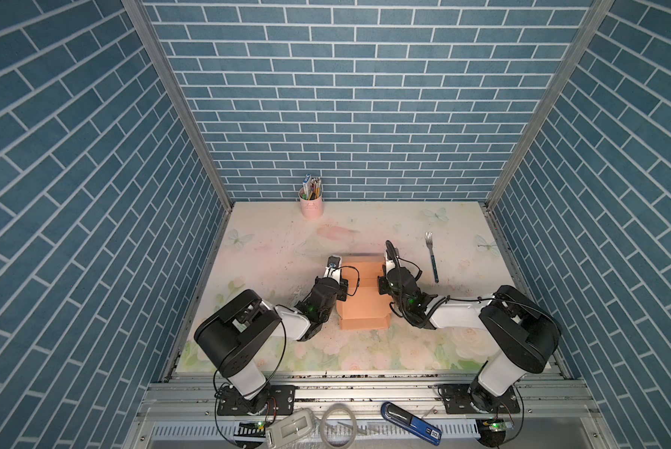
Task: Fold the paper box
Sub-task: 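Grasp the box wall edge nearest the right gripper with the right gripper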
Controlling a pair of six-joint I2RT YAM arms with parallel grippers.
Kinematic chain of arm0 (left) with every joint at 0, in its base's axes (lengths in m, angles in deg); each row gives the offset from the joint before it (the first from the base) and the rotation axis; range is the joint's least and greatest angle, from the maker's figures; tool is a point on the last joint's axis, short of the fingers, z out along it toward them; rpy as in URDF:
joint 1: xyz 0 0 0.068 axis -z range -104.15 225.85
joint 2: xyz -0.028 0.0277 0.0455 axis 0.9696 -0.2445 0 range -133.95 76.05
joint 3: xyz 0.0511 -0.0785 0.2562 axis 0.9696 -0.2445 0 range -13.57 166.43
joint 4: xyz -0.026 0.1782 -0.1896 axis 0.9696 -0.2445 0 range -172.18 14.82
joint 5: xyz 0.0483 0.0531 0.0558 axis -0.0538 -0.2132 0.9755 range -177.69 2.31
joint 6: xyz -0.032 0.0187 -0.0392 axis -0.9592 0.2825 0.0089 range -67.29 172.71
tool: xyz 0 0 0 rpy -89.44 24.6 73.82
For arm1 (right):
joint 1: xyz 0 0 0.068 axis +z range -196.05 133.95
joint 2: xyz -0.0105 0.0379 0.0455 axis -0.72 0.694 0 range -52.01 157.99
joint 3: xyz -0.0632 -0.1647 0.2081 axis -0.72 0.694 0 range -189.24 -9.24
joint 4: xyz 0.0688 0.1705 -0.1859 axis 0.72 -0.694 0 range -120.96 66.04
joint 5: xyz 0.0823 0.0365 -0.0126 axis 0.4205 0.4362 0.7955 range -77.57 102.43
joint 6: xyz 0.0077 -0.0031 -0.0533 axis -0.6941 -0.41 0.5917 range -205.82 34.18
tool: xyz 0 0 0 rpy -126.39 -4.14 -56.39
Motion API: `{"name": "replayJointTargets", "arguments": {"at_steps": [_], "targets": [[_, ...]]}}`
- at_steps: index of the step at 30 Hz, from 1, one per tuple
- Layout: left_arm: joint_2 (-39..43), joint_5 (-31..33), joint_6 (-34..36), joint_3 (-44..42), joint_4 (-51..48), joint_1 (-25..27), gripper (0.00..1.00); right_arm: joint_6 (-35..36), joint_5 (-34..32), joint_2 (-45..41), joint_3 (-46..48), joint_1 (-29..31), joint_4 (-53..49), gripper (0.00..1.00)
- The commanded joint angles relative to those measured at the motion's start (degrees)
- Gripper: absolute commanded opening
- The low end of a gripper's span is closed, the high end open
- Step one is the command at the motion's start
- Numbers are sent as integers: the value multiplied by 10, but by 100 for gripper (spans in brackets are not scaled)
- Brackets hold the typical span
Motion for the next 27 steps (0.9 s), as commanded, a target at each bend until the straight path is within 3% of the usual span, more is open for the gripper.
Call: {"name": "replayJointTargets", "arguments": {"at_steps": [1,9,16,22,27], "targets": [[33,5,-5,19,-83,12,13,-10,-10,-28,-11,4,-65,0],[119,-30,-40,47,-249,22,23,-27,37,-137,-7,3,-227,0],[162,-47,-63,84,-374,40,25,-67,109,-178,-18,4,-331,0],[162,-66,-64,98,-412,41,24,-92,157,-193,-33,4,-374,0],[160,-92,-86,103,-428,41,24,-100,155,-200,-38,4,-391,0]]}}
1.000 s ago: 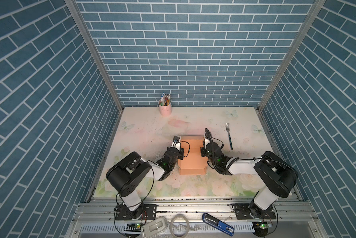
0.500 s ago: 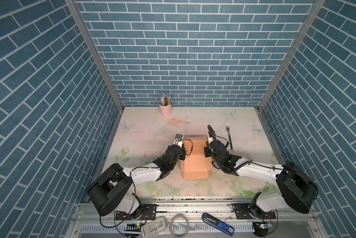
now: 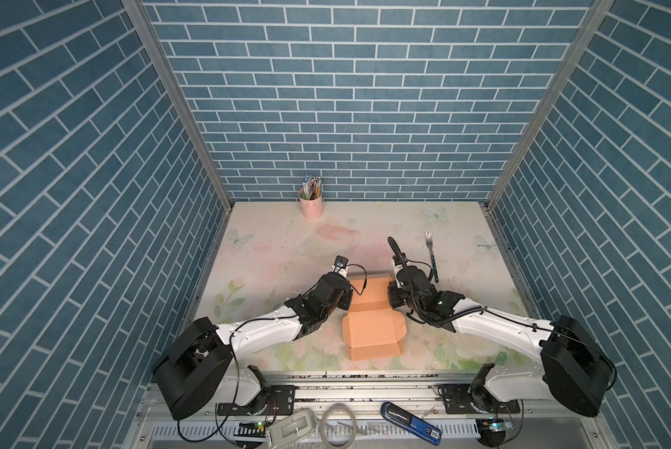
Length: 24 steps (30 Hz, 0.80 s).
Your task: Fold the paper box
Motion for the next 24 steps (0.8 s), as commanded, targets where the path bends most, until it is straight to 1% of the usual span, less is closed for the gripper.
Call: {"name": "replayJointTargets", "arguments": {"at_steps": [1,6,10,15,18,19,24], "targets": [[-1,-20,-19,20,-39,1,23,-29,20,-18,-17,2,-27,0],[-7,-24,-39,27,-61,1,20,-35,15,-12,-18,2,-27,0],[-12,-30,-62,26,-75,2,20,-44,12,-2,-19,3,-17,0],[-10,-33,-101,40,-95,5,25,-47,3,11,-24,2,-14,0],[-6,-37,-120,39,-99,11,35,-47,-2,15,-24,3,-10,0],[-6,-38,-124,39,-101,11,36,-47,-2,17,-25,3,-11,0],[-5,-37,-136,35,-105,16,37,-49,-3,22,-26,2,-6,0]]}}
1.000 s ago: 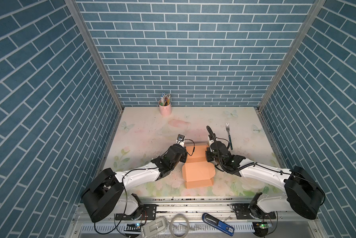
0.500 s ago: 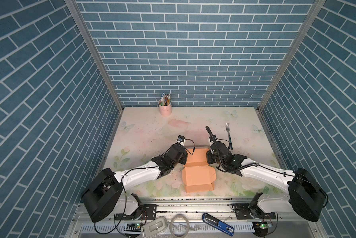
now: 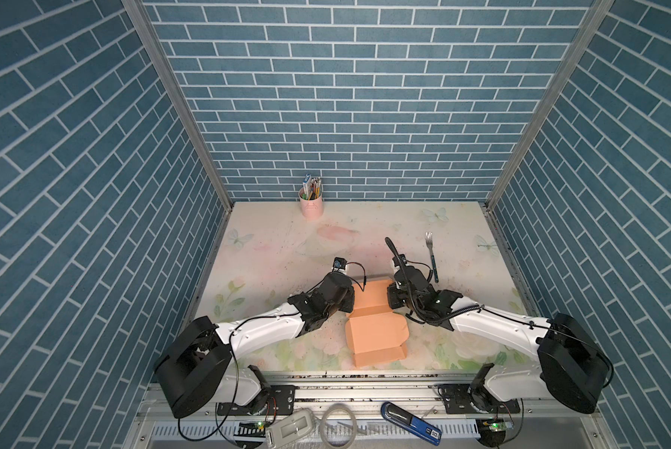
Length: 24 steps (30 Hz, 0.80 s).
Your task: Fold the paper box
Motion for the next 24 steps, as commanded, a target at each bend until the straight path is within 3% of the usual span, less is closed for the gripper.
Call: {"name": "replayJointTargets", "arguments": {"at_steps": [1,15,19,24], "targets": [[0,1,-18,4,-19,6,37,-23,-7,9,-18,3,8,0],[-25,51,-25,9,-7,16,14,-27,-23,19,-24,5,9,0],[-40,67,-24,25,-20,16,3,-30,-25,23,-28,7,3,0],[-60,79,-25,56,-49,18,0,-38,-29,36,-32,7,-4,0]]}}
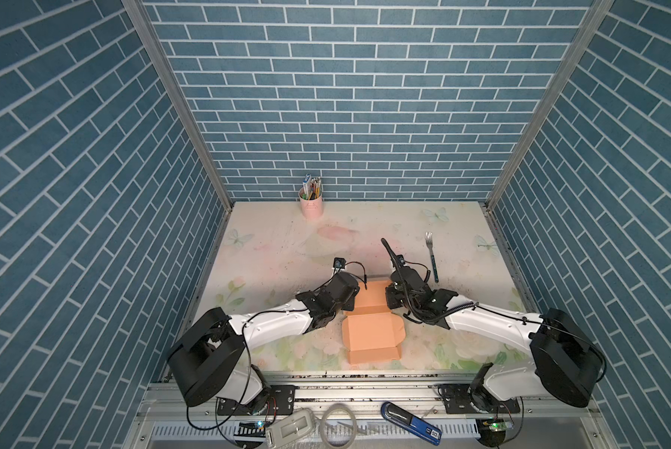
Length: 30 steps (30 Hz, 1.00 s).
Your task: Fold the paper box
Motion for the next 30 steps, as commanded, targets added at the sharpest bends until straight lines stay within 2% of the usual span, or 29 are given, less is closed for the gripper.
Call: {"name": "replayJointTargets", "arguments": {"at_steps": [1,6,10,16,20,30], "targets": [[-10,11,6,23,-22,7,0,-25,-9,11,-21,2,2,0],[-19,21,-8,33,-40,7,0,-36,5,12,-16,2,16,1],[-31,21,-18,47,-70,7,0,-41,20,6,-8,2,30,24],[-40,12,-30,55,-93,6,0,-54,31,-10,4,1,25,44],[-45,4,-33,55,-90,6,0,-65,34,-24,25,2,38,46],[-43,-4,-35,49,-77,3,0,-57,75,-57,97,3,122,44]]}}
